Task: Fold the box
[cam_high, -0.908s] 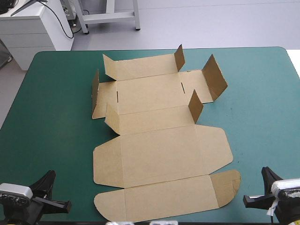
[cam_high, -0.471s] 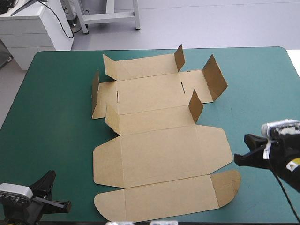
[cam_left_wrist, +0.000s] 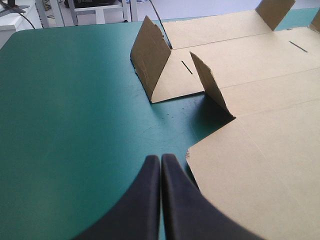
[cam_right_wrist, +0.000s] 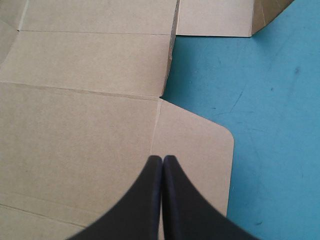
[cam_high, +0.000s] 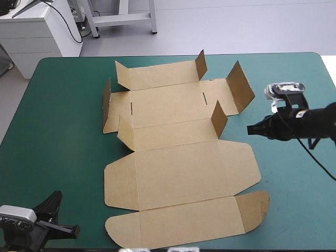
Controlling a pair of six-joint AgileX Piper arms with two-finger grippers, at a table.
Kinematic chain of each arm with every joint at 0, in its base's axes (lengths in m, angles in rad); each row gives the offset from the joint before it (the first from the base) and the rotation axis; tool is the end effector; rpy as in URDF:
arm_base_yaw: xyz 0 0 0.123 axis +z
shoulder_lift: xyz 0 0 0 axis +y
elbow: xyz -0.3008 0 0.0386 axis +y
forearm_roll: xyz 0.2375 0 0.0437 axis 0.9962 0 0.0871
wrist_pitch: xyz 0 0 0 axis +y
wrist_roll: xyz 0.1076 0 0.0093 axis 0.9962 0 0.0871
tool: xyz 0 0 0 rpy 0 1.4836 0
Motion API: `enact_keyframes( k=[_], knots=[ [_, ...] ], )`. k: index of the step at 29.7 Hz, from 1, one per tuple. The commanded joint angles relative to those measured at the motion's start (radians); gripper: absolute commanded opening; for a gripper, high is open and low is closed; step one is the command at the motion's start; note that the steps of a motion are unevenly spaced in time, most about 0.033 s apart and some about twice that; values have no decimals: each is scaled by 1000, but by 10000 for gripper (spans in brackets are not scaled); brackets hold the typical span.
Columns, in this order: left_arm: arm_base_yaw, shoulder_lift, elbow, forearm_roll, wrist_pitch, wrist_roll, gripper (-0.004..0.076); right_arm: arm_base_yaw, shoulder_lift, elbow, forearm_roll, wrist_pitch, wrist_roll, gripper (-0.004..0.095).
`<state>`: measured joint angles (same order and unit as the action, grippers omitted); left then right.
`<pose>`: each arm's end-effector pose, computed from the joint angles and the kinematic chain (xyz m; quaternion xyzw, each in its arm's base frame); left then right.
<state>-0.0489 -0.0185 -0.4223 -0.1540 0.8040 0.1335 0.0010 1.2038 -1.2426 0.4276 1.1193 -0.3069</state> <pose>-0.0025 -0.0118 0.2681 0.0633 0.7928 -0.0509 0.6040 0.2215 0.0405 0.3886 -0.1097 0.9310 0.1645 0.3069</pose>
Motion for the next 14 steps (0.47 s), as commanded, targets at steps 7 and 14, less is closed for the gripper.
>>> enact_keyframes(
  k=[7,14],
  knots=[
    [1,0,-19,-15,-76,-5,-8,199,269,-282,-254,-25,135,-14],
    [1,0,-19,-15,-76,-5,-8,212,448,-463,-225,-13,107,-13]
  ],
)
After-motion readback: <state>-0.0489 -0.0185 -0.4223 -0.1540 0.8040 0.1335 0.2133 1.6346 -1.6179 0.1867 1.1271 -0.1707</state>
